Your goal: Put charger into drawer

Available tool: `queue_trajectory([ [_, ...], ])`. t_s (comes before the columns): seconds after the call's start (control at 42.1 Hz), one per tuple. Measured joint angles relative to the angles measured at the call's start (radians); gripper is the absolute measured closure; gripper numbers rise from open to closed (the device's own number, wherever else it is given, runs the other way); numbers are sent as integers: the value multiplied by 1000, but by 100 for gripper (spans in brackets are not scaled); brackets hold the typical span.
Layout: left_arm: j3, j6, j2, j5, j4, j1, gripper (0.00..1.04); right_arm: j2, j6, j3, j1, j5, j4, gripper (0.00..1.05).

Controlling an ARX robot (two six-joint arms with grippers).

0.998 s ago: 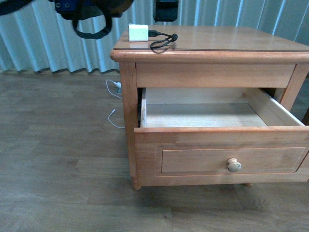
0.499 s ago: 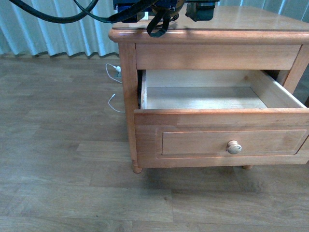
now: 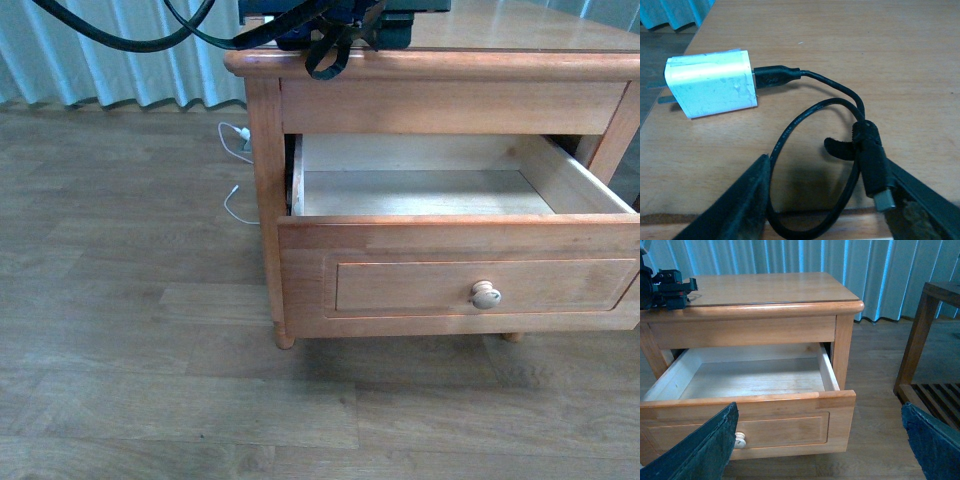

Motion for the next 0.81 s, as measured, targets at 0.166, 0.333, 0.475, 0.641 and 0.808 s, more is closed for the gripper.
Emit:
queue_trajectory([
  [0.166,0,0,0,5,-2,8,80,0,0,0,0,0,0,8],
  [0.333,-52,-8,-24,8,30,11,100,0,0,0,0,0,0,8],
  [0.475,-189,-22,-121,24,100,8,100,0,0,0,0,0,0,8],
  [0.641,-306,-32,-229,37,151,2,100,0,0,0,0,0,0,8],
  [0.808,-431,-40,-377,57,193,-11,100,0,0,0,0,0,0,8],
])
